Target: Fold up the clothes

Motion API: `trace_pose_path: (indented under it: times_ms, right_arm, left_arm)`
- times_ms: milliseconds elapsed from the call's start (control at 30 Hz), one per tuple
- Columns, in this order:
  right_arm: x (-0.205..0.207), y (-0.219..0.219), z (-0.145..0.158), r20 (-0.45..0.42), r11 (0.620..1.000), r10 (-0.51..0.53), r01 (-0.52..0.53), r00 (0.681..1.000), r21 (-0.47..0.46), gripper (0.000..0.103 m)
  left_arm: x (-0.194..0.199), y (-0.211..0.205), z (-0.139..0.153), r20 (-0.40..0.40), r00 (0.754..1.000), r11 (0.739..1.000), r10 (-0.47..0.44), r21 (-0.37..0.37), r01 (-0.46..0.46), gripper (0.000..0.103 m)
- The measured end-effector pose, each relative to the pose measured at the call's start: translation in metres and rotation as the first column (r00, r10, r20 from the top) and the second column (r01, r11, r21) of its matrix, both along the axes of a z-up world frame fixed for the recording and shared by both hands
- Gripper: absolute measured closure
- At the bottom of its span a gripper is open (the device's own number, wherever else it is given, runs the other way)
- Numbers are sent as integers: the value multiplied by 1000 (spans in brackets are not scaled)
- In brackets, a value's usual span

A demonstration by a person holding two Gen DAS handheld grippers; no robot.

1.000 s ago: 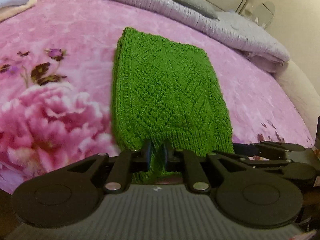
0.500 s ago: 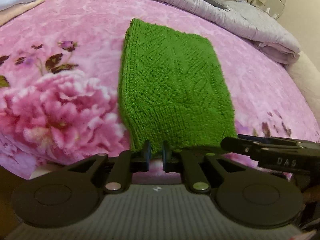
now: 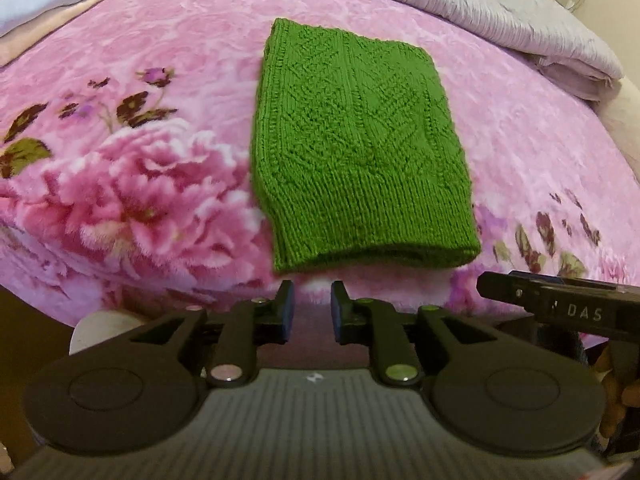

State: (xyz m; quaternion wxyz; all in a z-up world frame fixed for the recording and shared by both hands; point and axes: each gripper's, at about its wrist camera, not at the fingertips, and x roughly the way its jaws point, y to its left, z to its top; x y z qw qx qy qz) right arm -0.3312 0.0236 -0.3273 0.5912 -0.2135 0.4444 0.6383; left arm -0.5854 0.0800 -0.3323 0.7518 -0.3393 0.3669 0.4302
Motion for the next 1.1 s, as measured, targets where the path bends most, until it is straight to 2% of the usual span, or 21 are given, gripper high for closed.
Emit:
trace_pose_path:
  times_ms: [333,500,600,767,867,1000,1067,1100]
  right_arm:
    - [1,-10,5,10,1000,-2,2,1000,8,53]
    - [5,-11,9,10,999,-9,9,1000,35,53]
    - [13,-2,15,10,998,-21,20,1000,68,53]
    - [26,29,22,3,994,-38,37,999,102,53]
    - [24,58,25,8,991,-9,8,1000,134,54]
    - [17,100,31,69,976,25,-39,997,212,54]
    - [13,122,31,101,972,40,-62,994,226,66]
    - [12,131,28,106,973,40,-63,994,224,66]
  left_arm:
    - [-1,-12,8,32,999,1000,-12,8,11,86]
    - [-11,-12,19,145,989,999,-38,34,33,86]
    - [-15,-3,26,179,983,998,-47,57,37,87]
    - [-11,30,29,180,980,994,-84,86,69,87]
    - [4,58,29,173,977,988,-124,110,106,87]
    - [30,100,25,173,969,979,-176,132,154,87]
    - [43,120,21,159,969,976,-190,139,168,88]
    - [48,131,18,149,969,973,-200,146,178,88]
